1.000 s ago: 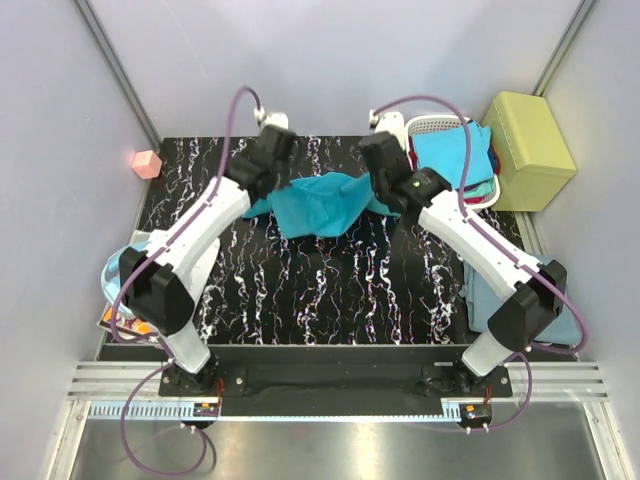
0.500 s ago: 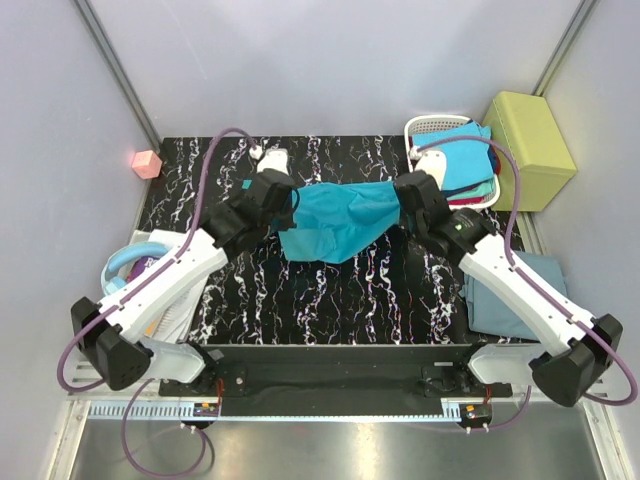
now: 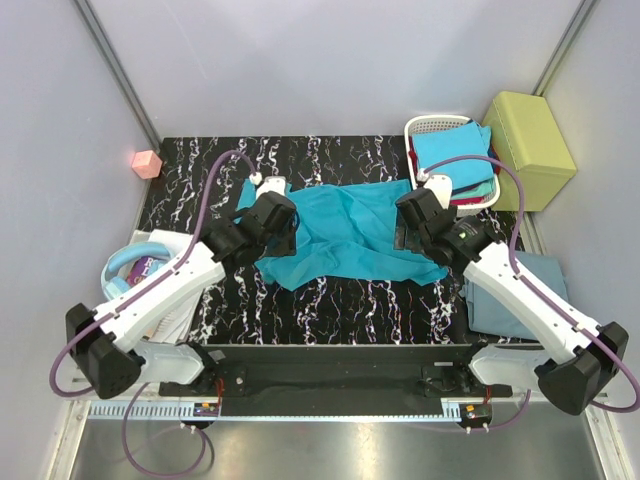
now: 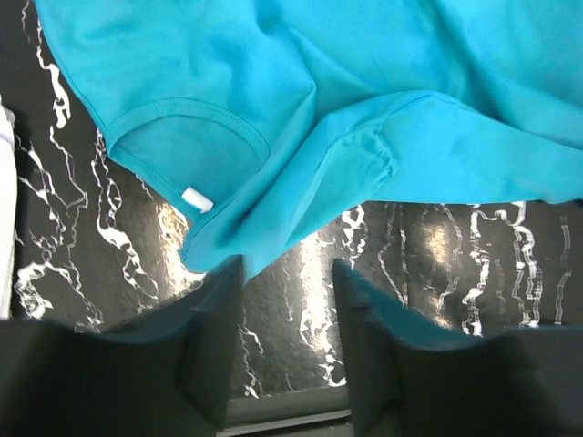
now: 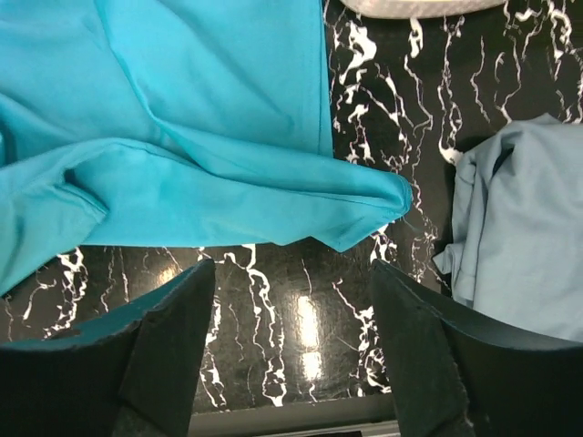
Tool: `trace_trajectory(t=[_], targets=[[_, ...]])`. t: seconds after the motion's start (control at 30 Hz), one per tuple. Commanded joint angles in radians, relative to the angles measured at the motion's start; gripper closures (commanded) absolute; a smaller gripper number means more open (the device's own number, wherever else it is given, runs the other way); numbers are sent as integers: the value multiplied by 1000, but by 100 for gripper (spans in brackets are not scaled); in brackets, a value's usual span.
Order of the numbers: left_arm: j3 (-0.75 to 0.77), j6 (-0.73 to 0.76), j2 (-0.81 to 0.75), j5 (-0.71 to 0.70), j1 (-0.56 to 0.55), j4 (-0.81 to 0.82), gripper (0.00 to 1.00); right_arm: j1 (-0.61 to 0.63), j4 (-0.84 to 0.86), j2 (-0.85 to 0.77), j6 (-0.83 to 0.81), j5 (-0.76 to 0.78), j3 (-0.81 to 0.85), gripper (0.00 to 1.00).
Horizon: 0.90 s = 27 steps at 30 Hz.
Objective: Fold and stack the t-shirts
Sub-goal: Flatten out the tshirt
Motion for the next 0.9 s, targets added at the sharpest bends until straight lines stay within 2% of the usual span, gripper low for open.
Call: trace_trajectory(t=[0.0,0.13,0.23,0.33,0.53,0.87], targets=[[83,7,-51,-69,-6,-14,43,-1,12,5,-46,35,107,23],[157,48,-6,-85,-8,-10,37,-2,40,60,-95,15,179,22],[163,48,61,-40,-11,22,37,-1,63,84,-95,-28,193,22],[121,33,139,26,-37,96,39,-1,71,92,-89,-54,180,22],[82,-2,302,80,-87,214,52,-1,71,65,-106,-49,141,22],[76,-16,439,98,-92,277,55,-1,41,-11,-108,-26,72,22]])
